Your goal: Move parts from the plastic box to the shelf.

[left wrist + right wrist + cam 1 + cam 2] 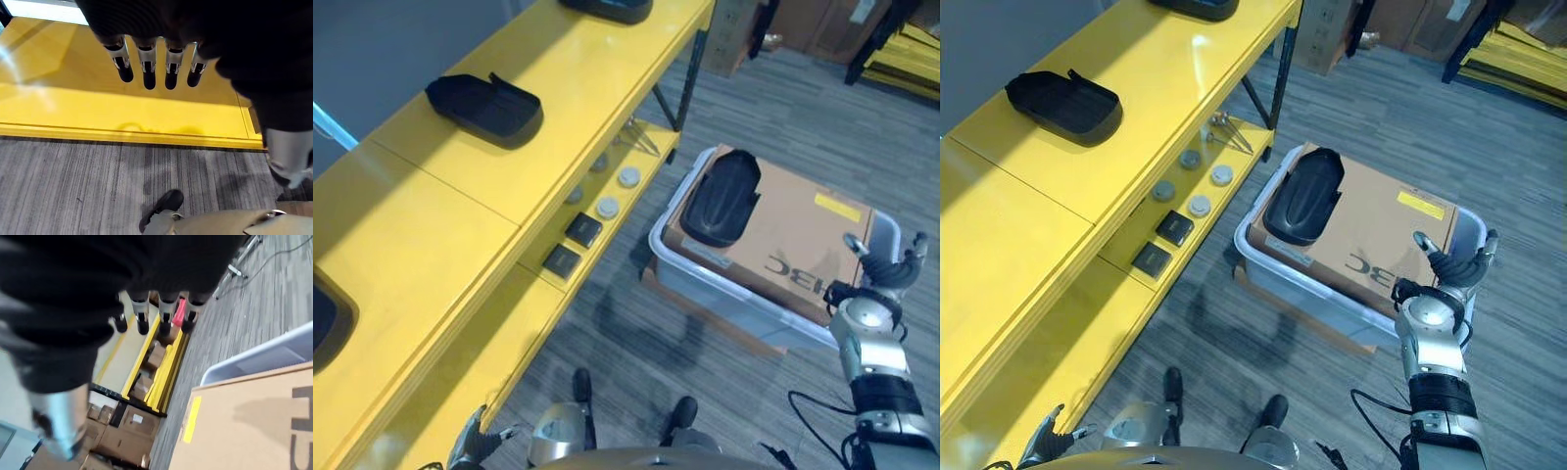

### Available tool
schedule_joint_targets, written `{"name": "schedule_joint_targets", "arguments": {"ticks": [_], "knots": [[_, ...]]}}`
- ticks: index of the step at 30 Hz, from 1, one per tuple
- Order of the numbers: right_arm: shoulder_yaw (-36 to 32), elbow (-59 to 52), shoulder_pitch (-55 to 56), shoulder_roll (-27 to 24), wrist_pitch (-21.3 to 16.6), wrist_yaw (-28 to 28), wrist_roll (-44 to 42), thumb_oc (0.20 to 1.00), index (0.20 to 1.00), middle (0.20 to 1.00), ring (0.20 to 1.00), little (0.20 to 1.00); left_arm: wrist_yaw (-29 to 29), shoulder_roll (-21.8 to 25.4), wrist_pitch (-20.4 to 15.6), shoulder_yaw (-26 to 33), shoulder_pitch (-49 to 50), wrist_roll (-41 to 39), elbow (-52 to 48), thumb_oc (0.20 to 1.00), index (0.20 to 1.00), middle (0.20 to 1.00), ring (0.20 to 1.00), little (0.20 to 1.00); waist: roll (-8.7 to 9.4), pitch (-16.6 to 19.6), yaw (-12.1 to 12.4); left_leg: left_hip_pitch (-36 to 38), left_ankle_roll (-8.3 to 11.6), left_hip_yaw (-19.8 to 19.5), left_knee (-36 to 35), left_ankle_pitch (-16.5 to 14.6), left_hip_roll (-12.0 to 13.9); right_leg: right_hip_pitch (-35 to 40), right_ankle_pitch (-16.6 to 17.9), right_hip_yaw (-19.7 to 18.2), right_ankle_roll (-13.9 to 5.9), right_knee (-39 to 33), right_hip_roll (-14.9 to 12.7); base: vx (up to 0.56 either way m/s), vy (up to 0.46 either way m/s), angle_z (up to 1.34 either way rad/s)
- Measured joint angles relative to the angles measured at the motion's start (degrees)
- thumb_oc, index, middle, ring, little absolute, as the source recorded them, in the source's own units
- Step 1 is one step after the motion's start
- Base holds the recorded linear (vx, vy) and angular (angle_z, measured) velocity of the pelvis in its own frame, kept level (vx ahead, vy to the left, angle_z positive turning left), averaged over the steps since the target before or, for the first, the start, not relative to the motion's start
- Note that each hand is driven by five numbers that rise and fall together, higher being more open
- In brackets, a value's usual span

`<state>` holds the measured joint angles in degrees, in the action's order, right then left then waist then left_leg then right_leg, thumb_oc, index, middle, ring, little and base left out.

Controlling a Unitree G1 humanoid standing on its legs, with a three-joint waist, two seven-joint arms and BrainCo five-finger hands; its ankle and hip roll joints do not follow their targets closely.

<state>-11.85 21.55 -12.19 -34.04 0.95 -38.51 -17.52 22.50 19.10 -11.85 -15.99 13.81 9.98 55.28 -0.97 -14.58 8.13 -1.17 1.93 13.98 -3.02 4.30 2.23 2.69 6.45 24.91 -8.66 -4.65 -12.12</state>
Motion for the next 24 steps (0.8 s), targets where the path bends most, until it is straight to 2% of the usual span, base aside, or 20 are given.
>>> {"name": "schedule_joint_targets", "arguments": {"ticks": [3,6,9,12,15,16,20,24], "knots": [[1.7,2.38,-2.0,-0.27,0.09,0.55,-0.02,1.0,1.0,1.0,1.0,1.0,-0.43,0.26,-0.02,-0.04,-0.12,0.35,-0.03,1.0,1.0,1.0,1.0,1.0,-0.83,-0.01,0.26,-0.13,-0.01,-0.19,0.15,0.0,-0.22,0.0,0.03,0.08,-0.01,0.0,-0.21,-0.01,0.042,0.02],[3.65,4.99,-3.99,-1.45,0.32,0.54,-0.03,1.0,1.0,1.0,1.0,1.0,-0.52,0.25,-0.14,-0.55,-0.72,0.35,-0.06,1.0,1.0,1.0,1.0,1.0,-2.48,-0.44,0.99,-1.76,-0.06,-1.2,0.98,0.02,-0.51,-0.58,0.18,0.98,0.02,0.01,-0.5,-0.03,0.052,0.15],[5.08,13.01,-8.58,-3.27,0.27,0.54,-0.15,1.0,1.0,1.0,1.0,1.0,-0.58,0.52,-0.64,-2.17,-0.87,0.22,-0.13,1.0,1.0,1.0,1.0,1.0,-4.27,-1.3,3.06,-3.27,-0.28,-1.63,1.47,0.17,-0.77,-1.98,0.15,1.27,-0.04,0.81,-0.94,-0.09,0.077,0.09],[5.1,16.06,-11.66,-5.56,0.16,0.5,-0.59,1.0,1.0,1.0,1.0,1.0,-1.31,0.59,-0.78,-2.94,-1.79,0.07,0.05,1.0,1.0,1.0,1.0,1.0,-5.51,-2.8,3.74,-5.07,-0.76,-2.66,2.06,0.54,-0.93,-3.3,0.13,2.15,-0.02,1.69,-1.3,-0.06,0.053,0.17],[7.28,18.74,-15.21,-7.27,-0.5,0.47,-1.25,1.0,1.0,1.0,1.0,1.0,-1.67,0.91,-1.39,-4.54,-2.35,-0.96,0.23,1.0,1.0,1.0,1.0,1.0,-5.85,-3.53,4.61,-6.83,-1.16,-3.22,2.43,0.82,-1.37,-5.04,-0.11,2.6,-0.23,2.94,-1.96,-0.08,0.08,0.12],[7.3,20.16,-17.47,-7.6,-1.05,0.46,-1.34,1.0,1.0,1.0,1.0,1.0,-1.71,0.96,-1.85,-4.7,-3.24,-1.06,0.21,1.0,1.0,1.0,1.0,1.0,-5.88,-4.8,5.11,-7.9,-1.33,-3.33,2.96,0.95,-1.55,-6.13,-0.15,2.67,-0.24,3.85,-2.41,-0.04,0.072,0.07],[7.47,22.57,-19.66,-7.72,-1.29,0.53,-2.6,1.0,1.0,1.0,1.0,1.0,-1.7,1.27,-2.55,-5.06,-4.1,-2.25,0.2,1.0,1.0,1.0,1.0,1.0,-5.92,-5.94,6.22,-9.08,-1.64,-3.62,3.24,1.15,-2.22,-8.05,-1.14,2.64,-0.51,6.16,-3.57,-0.04,0.071,0.07],[10.5,25.07,-21.97,-7.83,-2.06,0.58,-3.59,1.0,1.0,1.0,1.0,1.0,-1.66,1.61,-3.57,-6.66,-4.24,-3.72,0.4,1.0,1.0,1.0,1.0,1.0,-5.93,-7.34,6.65,-10.32,-1.77,-4.45,3.94,1.22,-2.78,-9.58,-2.06,2.83,-0.75,8.71,-4.67,0.02,0.02,0.1]]}}
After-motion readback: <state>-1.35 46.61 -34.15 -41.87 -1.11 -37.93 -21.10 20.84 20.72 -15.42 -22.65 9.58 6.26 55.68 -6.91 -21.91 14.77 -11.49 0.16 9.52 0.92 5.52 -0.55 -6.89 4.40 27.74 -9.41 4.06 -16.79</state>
